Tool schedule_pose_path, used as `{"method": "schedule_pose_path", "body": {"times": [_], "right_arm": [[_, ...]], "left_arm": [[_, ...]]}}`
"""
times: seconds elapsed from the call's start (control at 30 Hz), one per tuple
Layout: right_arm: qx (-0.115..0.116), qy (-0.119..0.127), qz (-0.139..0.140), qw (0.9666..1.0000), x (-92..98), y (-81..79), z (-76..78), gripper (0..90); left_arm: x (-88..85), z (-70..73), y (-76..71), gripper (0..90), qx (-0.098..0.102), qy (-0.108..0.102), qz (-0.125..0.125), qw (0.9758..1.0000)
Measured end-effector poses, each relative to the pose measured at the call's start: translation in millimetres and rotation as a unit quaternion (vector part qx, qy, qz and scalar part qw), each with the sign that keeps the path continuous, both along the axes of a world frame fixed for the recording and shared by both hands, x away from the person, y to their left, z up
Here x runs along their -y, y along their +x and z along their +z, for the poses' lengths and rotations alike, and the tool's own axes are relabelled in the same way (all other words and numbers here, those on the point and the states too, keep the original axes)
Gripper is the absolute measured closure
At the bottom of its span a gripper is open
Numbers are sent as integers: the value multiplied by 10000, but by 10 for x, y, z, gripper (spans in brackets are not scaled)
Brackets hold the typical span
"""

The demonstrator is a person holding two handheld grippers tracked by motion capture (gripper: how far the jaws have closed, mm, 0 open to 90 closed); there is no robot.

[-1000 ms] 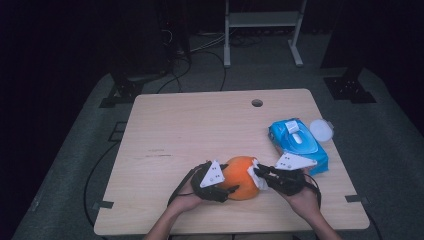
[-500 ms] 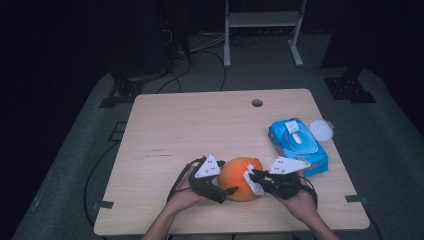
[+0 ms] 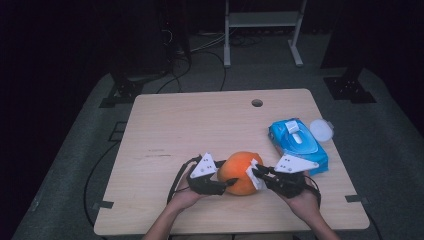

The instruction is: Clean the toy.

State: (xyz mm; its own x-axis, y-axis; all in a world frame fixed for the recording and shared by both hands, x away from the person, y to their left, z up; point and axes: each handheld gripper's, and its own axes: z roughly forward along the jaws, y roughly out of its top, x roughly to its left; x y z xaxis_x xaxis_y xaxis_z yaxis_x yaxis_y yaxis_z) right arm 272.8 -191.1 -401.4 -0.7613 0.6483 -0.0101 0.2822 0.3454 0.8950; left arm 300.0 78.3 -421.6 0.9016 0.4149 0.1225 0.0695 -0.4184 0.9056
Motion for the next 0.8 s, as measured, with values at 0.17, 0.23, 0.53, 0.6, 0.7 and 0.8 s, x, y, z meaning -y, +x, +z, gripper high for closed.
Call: {"method": "schedule_pose_path", "body": {"times": [0.17, 0.23, 0.53, 0.6, 0.7, 0.8], "right_arm": [[-217, -42, -11, 9998, -4, 57, -89, 795], [-177, 4, -24, 9998, -52, 34, -58, 797], [160, -63, 293, 9994, -254, -65, 55, 794], [112, -30, 242, 9996, -184, -45, 29, 795], [75, -30, 207, 9998, -135, -45, 12, 795], [91, -43, 182, 9998, -141, -43, 13, 796]], "left_arm": [[57, -84, -25, 341, 131, 378, 18, 9992], [65, -84, -23, 333, 116, 387, 10, 9992], [168, -78, -114, 272, 383, 653, -260, 9968], [108, -63, -45, 206, 12, 312, -219, 9993], [82, -84, 42, 109, -453, 166, -20, 9988], [81, -146, 76, 180, -878, -50, 28, 9961]]}}
